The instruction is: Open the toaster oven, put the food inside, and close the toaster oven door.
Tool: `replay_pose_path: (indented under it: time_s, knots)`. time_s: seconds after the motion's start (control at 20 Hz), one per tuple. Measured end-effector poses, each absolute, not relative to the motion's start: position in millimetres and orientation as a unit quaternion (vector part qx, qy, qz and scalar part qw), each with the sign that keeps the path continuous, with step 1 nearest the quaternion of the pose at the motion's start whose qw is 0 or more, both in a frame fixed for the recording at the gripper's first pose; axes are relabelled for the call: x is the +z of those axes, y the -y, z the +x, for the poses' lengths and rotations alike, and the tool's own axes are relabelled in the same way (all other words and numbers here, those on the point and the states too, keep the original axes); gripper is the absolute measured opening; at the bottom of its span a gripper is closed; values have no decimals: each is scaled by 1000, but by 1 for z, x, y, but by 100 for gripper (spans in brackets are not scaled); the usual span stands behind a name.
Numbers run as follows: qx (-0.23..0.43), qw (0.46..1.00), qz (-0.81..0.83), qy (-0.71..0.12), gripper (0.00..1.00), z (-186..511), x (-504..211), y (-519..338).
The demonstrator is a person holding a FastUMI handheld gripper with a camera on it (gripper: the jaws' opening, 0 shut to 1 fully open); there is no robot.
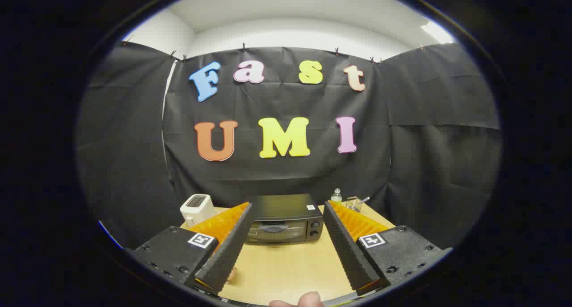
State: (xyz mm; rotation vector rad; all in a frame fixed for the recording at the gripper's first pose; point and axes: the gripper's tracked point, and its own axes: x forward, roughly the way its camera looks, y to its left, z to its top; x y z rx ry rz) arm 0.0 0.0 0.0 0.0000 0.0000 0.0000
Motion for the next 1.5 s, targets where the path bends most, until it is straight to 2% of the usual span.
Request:
replay_pose_path:
  time_s: [0.3, 0.65, 1.15, 1.5]
  knots:
    - [11, 1000, 21, -20, 100, -25, -26, 10]
    - [29, 999, 33, -33, 100, -14, -42, 52]
    - [88, 991, 55, -80, 100, 33, -88, 51]
    - [90, 988, 59, -107, 100, 99, -127, 18]
